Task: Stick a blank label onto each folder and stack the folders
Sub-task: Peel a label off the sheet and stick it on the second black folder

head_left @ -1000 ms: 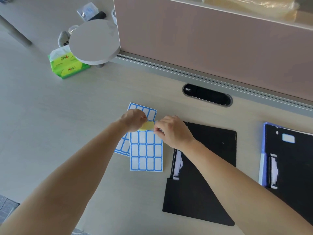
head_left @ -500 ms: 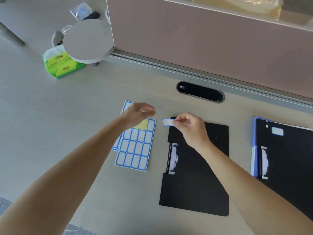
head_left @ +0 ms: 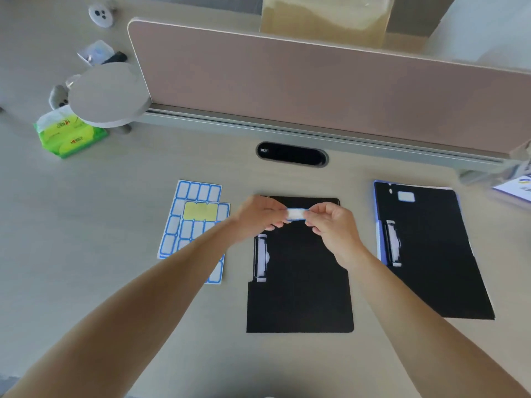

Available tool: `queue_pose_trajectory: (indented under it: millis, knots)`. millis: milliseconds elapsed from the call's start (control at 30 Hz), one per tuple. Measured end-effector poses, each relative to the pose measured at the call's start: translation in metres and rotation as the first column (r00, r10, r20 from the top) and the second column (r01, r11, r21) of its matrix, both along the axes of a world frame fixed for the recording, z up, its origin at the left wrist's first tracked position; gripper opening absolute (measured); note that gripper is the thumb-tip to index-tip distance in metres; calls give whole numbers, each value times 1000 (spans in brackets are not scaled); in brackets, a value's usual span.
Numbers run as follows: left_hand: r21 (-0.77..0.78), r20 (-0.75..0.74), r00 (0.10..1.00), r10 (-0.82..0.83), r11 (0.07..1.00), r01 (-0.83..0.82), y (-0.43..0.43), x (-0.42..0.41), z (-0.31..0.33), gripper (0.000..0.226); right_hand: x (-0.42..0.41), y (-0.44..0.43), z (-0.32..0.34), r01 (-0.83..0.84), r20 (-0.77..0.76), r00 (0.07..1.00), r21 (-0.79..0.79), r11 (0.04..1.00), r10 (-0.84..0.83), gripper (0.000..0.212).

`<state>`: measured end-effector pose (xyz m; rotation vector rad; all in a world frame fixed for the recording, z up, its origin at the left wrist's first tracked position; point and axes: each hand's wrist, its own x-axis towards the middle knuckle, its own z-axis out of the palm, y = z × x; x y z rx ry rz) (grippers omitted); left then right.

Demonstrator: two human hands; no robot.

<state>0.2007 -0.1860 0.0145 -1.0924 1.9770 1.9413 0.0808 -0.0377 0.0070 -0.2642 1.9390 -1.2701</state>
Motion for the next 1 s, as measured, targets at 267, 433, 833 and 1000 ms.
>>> queue_pose_trajectory:
  millis: [267,433,833,1000]
  knots:
    - [-44,108,989,-102,993,107,27,-10,-18,12,-3,38,-13,-3,62,998,32,999,1,6]
    - [-73,163,982,-93,992,106,47,-11,-34,13,-2,56,-28,-21,76,997,85,996,14,6]
    - [-470,454,878,150,878,93,62,-29,-50,57,-36,74,-44,67,47,996,152,986,-75,4]
    - [-396,588,774,234,918,23,64,-31,-50,66,-53,83,-51,144,250,955,80,986,-160,5]
